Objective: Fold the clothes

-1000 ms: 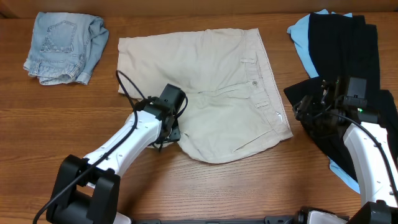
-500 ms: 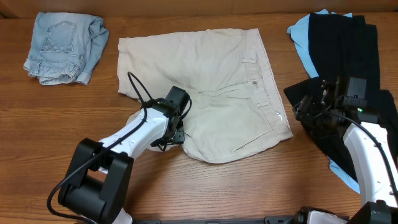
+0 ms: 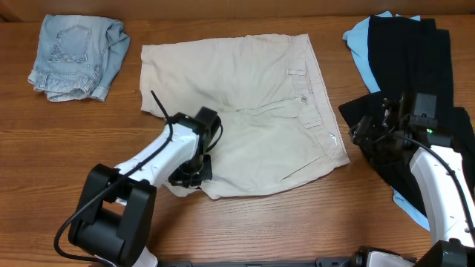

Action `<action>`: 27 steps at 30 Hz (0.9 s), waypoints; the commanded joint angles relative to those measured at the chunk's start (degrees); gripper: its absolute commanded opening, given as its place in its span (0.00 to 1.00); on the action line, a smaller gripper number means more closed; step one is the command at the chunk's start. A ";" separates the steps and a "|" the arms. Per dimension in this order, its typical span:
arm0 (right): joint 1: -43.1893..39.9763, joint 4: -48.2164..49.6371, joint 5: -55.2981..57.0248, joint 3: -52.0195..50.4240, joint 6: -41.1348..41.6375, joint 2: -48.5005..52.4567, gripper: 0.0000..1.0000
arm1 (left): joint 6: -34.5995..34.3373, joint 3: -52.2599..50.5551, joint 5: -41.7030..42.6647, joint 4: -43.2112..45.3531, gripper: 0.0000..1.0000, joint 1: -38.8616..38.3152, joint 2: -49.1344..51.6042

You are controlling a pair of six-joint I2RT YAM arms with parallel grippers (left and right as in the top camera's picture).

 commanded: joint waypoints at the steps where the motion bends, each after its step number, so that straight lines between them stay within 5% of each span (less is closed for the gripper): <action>1: 0.22 -0.94 -0.28 0.92 -0.20 -0.55 0.56 | 2.93 6.56 -4.98 -5.01 0.04 1.68 0.07; 7: 0.22 -3.02 -0.28 0.92 -0.20 -0.55 0.57 | 6.54 14.27 -19.56 -12.70 0.04 5.62 0.07; 12: 0.22 -3.48 -0.28 0.92 -0.17 -0.55 0.56 | 8.87 14.43 -23.63 -12.00 0.04 8.94 0.09; 13: 0.22 -3.43 -0.28 0.92 -0.17 -0.55 0.56 | 9.03 14.43 -22.95 -11.30 0.13 9.60 0.09; 15: 0.22 -3.37 -0.31 0.92 -0.20 -0.55 0.57 | 9.09 14.43 -18.95 -10.19 0.58 10.10 0.09; 17: 0.22 -3.45 -0.35 0.92 -0.17 -0.55 0.56 | 11.04 14.43 -10.08 -9.81 0.78 10.12 0.09; 22: 0.31 -4.07 -2.01 0.92 -0.20 -0.55 0.56 | 9.60 14.38 4.42 -10.95 0.79 9.86 0.09; 27: 2.12 -4.26 -2.23 0.92 -0.20 -0.55 0.56 | -2.12 13.73 2.95 -12.37 0.74 8.92 -1.49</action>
